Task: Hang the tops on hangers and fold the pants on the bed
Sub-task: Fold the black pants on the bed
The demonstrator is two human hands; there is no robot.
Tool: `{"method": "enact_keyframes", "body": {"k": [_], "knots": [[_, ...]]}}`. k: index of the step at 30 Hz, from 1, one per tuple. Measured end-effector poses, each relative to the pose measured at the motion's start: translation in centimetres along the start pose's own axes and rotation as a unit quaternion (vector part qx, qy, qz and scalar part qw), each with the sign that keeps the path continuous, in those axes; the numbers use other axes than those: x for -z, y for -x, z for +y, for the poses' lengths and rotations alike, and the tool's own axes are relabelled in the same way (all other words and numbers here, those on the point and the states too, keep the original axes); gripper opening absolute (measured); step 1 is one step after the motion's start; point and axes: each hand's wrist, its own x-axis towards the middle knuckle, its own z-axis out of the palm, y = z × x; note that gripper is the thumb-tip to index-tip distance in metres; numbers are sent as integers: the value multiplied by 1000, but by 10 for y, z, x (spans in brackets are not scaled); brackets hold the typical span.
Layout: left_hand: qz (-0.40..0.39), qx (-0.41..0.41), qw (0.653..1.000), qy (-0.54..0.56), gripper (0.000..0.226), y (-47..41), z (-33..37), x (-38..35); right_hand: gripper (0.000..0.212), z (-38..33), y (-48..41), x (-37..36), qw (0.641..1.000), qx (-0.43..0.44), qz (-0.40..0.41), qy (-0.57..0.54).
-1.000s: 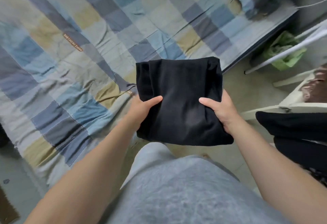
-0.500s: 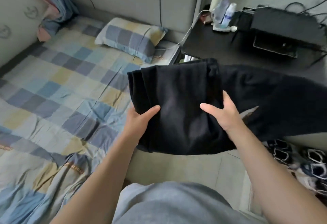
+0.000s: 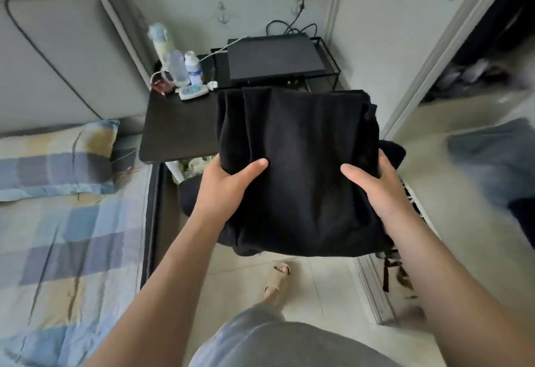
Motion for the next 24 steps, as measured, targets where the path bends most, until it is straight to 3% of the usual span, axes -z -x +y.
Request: {"method": "enact_keyframes", "body": {"k": [7,14,20,24], "knots": [[-203,13,979,-35,46,-117,50,-117,61,-9,-58,81,985,-40,162,-43],[-382,58,916,-103,47,-159,55,-255,75,24,-41,163,933,-111,331,-93],[-450,60,878,-150,64,-150,51,-377,64,44,-24,240,890,-126,426,-102],[-471,57,863,-173,72,-143,43,-441,73,56,-23,287,864,-138,471,-112]]}}
